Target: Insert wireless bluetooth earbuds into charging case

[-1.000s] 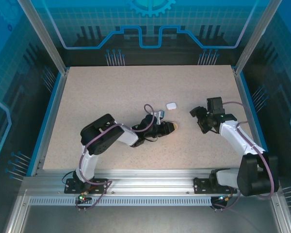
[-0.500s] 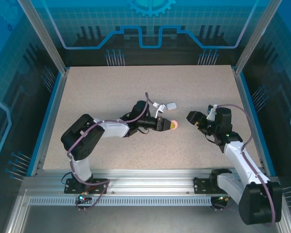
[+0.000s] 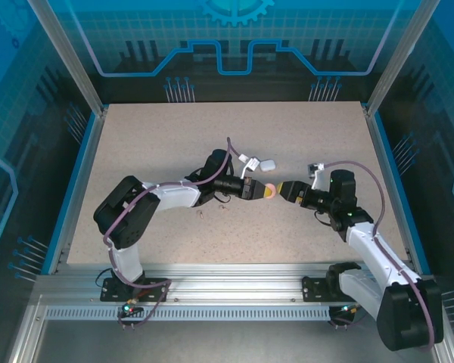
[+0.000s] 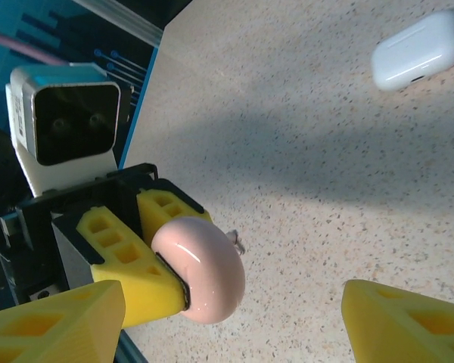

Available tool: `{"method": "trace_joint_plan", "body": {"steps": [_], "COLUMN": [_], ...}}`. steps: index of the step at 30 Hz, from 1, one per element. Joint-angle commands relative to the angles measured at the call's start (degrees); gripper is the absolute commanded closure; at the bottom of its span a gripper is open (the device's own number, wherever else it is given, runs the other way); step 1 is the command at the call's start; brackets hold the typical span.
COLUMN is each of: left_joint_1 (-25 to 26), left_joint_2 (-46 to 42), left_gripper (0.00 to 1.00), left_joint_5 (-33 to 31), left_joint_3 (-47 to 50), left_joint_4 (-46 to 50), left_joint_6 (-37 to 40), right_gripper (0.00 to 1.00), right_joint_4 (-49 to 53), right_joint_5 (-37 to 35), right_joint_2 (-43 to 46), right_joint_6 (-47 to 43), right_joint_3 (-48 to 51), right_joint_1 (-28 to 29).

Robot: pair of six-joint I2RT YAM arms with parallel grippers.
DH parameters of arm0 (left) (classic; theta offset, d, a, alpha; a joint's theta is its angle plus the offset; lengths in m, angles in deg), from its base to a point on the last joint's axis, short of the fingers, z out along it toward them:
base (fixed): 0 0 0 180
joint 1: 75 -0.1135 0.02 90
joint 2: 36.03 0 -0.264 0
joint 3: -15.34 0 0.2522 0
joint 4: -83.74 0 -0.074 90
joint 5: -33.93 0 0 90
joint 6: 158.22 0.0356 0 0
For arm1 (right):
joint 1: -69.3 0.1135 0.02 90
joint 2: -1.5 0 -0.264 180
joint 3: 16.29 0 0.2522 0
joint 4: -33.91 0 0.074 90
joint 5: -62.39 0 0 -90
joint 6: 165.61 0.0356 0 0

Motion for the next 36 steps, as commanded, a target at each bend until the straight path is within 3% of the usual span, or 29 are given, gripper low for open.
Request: {"method": "trace_joint_plan", "body": {"steps": [1, 21, 30, 36], "left_joint_1": [-0.43, -0.4, -0.82, -1.01], "left_joint_2": [-2.31, -6.22, -5.66, -5.21], "left_gripper": [1.0, 1.0, 1.0, 1.0], "left_joint_5": [2.0, 2.9, 1.17, 0.23], "left_joint_3": [-1.82, -1.88, -0.34, 0.25], "left_joint_4": [0.05, -0.4, -2.0, -1.67], "left_joint_6": [1.52, 1.48, 1.08, 1.57], "right_gripper": [0.24, 0.32, 0.31, 0.28], "right_joint_4": [-1.3, -5.46, 2.1, 6.37], "right_joint_5": [-0.57, -6.5, -6.24, -7.03], "right_joint_2": [-1.57, -17.11, -6.62, 0.68], "right_joint_6": [-1.5, -1.15, -1.6, 3.21], "right_joint_3": [0.2, 0.55, 0.73, -1.69], "right_joint_1": [1.66, 1.77, 0.27, 0.36]}}
